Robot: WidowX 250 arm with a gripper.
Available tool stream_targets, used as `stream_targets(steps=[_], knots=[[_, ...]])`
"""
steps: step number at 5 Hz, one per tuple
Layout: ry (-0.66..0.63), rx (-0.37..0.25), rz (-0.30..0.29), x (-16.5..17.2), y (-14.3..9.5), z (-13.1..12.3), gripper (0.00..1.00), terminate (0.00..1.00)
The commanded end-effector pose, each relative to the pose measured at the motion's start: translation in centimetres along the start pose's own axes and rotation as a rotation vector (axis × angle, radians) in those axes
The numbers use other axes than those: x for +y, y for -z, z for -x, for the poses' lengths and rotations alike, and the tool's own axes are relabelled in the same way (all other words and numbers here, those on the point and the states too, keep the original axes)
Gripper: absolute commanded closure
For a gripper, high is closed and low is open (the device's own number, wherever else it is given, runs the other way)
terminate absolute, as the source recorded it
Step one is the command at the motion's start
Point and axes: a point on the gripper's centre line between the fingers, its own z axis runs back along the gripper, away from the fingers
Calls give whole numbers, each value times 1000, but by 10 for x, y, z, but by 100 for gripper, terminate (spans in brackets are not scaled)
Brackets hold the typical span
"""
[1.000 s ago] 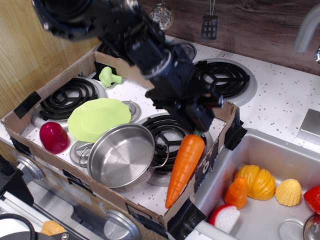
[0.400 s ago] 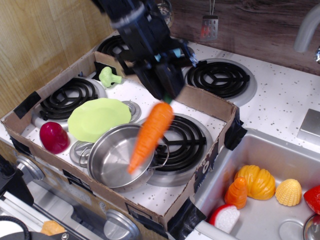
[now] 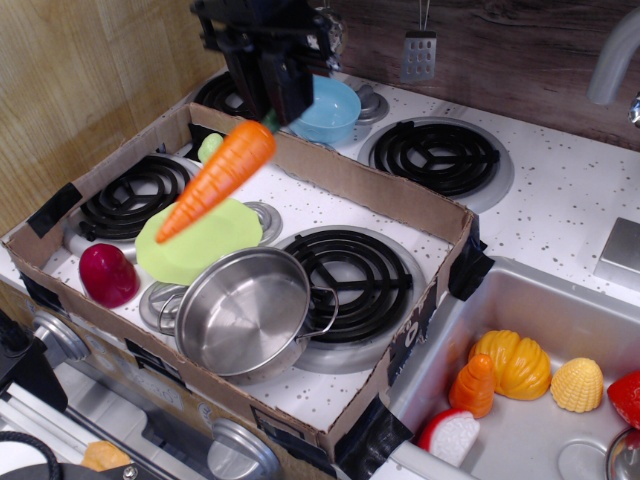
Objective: Put carrot on plate
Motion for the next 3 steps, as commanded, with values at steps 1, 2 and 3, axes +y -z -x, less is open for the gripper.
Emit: stream_targets(steps=[1,2,3], knots=[[169,-82,-64,10,9,-21,100,0],[188,-134,-71,10,27,-28,100,0],[210,-173,-116,16,43,-29,100,0]])
